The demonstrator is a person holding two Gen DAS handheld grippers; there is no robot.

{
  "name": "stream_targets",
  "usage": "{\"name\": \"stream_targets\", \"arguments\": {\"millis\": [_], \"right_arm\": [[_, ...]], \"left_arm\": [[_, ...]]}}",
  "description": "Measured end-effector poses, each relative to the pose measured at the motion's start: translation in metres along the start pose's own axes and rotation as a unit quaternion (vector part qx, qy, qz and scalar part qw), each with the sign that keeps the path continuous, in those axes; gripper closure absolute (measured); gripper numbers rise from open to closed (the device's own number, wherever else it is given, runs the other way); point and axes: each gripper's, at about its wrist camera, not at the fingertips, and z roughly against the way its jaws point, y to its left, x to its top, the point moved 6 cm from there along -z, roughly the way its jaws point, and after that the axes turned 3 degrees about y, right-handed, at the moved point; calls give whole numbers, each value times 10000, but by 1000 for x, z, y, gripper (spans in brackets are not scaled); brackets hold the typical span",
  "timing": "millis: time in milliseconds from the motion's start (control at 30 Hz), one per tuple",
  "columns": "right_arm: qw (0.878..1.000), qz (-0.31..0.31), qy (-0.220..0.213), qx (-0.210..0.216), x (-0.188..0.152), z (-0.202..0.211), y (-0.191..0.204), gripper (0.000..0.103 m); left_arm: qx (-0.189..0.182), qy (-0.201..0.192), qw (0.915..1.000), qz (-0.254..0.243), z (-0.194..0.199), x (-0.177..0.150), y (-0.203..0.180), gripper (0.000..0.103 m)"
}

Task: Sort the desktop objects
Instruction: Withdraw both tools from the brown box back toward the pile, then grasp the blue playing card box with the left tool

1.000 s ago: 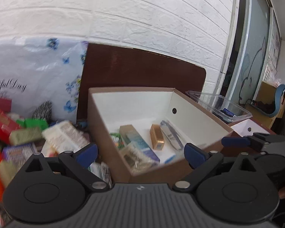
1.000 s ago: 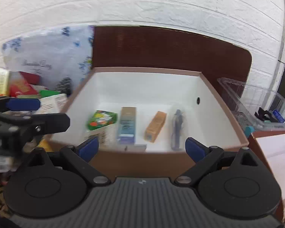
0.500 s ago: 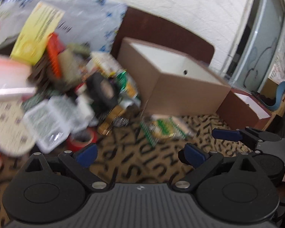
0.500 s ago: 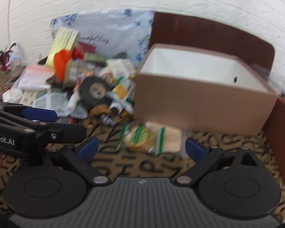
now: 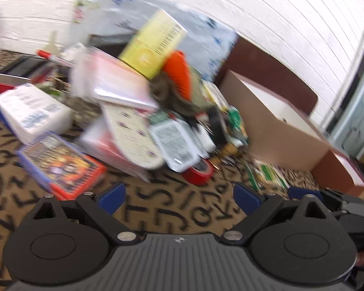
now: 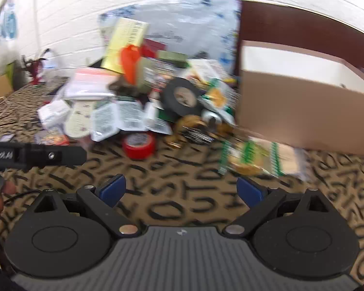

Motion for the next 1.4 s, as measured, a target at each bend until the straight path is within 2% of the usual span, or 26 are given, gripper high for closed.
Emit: {"name": "stream_targets", "arguments": {"millis": [133, 300, 400, 600, 733, 867, 933, 967, 1033, 1100, 1167, 1200, 1267, 1400], "right_arm": [[9990, 305, -67, 315, 11, -5, 26, 8], [9971, 464, 37, 606, 16, -16, 51, 8], [9933, 608, 79, 978, 19, -23, 71, 8], [9846, 986, 300, 1413, 25, -52, 116, 21], [9786, 1107, 468, 1673, 29, -70, 141, 21], [9725, 1365, 606, 1787, 32, -86, 165, 21], [9699, 1460, 669, 1830, 32, -95, 175, 22], [9687, 1475, 717, 1863, 32, -99, 178, 26], [9679, 1450, 824, 1883, 29, -108, 182, 34], [9692, 1507, 738, 1800, 28, -108, 182, 37], [9698, 1562, 719, 1731, 27, -104, 178, 51], [9702, 1531, 742, 1722, 27, -101, 174, 55], [9713, 1461, 765, 1714, 24, -94, 162, 69], [9723, 1386, 796, 1703, 10, -71, 135, 69]], "left_arm": [[268, -208, 9990, 308, 14, 7, 24, 5], [772, -434, 9938, 674, 23, 14, 57, 5], [903, -469, 9915, 808, 25, 16, 75, 5], [1204, -454, 9861, 1047, 17, 22, 110, 5], [1150, -498, 9876, 941, 10, 30, 117, 5], [929, -104, 9913, 929, -7, 31, 122, 8], [906, -112, 9929, 758, -11, 30, 121, 11], [901, -88, 9935, 694, -12, 29, 119, 13], [827, -52, 9947, 608, -13, 27, 116, 25], [844, 20, 9954, 462, -13, 24, 112, 30], [825, 61, 9959, 353, -12, 22, 107, 32], [675, 93, 9968, 428, -10, 20, 104, 35], [287, 183, 9973, 643, -7, 17, 98, 40], [-164, 436, 9979, 454, -8, 4, 70, 41]]}}
